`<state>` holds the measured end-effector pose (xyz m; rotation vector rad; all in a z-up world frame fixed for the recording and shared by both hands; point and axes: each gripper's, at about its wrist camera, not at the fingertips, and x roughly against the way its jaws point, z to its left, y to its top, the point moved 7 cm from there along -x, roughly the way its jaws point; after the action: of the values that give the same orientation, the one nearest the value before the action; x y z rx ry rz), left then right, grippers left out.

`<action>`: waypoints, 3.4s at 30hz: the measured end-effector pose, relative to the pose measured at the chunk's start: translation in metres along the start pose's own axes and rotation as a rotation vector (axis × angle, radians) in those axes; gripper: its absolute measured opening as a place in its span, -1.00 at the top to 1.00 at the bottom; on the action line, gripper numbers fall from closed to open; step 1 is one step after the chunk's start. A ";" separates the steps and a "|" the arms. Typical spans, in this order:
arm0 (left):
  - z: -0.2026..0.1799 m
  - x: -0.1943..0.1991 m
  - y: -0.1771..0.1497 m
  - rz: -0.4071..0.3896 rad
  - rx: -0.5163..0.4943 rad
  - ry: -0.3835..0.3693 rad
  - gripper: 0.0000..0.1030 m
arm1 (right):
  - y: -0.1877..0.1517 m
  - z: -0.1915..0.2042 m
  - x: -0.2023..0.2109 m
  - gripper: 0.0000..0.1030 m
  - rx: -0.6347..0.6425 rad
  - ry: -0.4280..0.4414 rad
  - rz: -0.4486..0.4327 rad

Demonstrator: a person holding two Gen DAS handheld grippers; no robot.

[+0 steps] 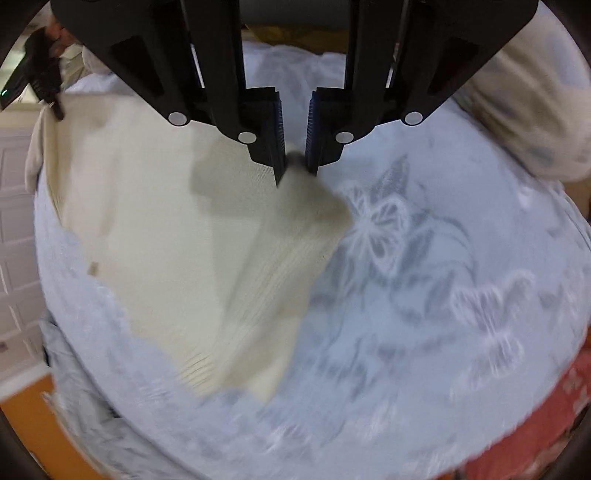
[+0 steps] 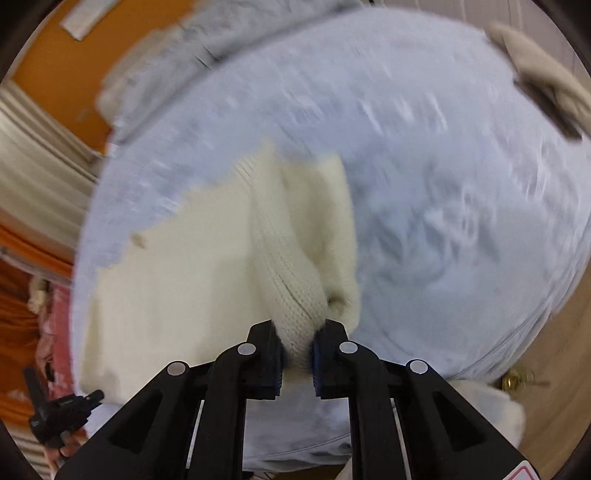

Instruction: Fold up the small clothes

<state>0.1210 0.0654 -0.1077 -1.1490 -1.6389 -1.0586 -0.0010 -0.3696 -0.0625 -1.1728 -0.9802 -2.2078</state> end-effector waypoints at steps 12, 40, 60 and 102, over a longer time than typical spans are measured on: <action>0.021 0.006 -0.013 -0.030 -0.074 0.165 0.58 | 0.010 -0.015 -0.002 0.20 0.069 -0.206 -0.017; 0.032 -0.073 0.064 0.041 0.166 0.001 -0.91 | 0.053 -0.040 -0.115 -0.61 -0.006 -0.131 0.231; 0.030 -0.012 0.027 0.075 0.004 0.032 0.78 | 0.058 -0.031 -0.099 0.33 0.034 -0.217 0.185; -0.008 -0.006 0.080 -0.129 -0.157 0.236 -0.71 | -0.002 0.180 -0.091 1.00 0.410 0.030 0.153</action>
<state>0.2001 0.0740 -0.0978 -0.9845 -1.4792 -1.3713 0.1397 -0.2254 -0.0703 -0.9840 -1.2148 -1.7899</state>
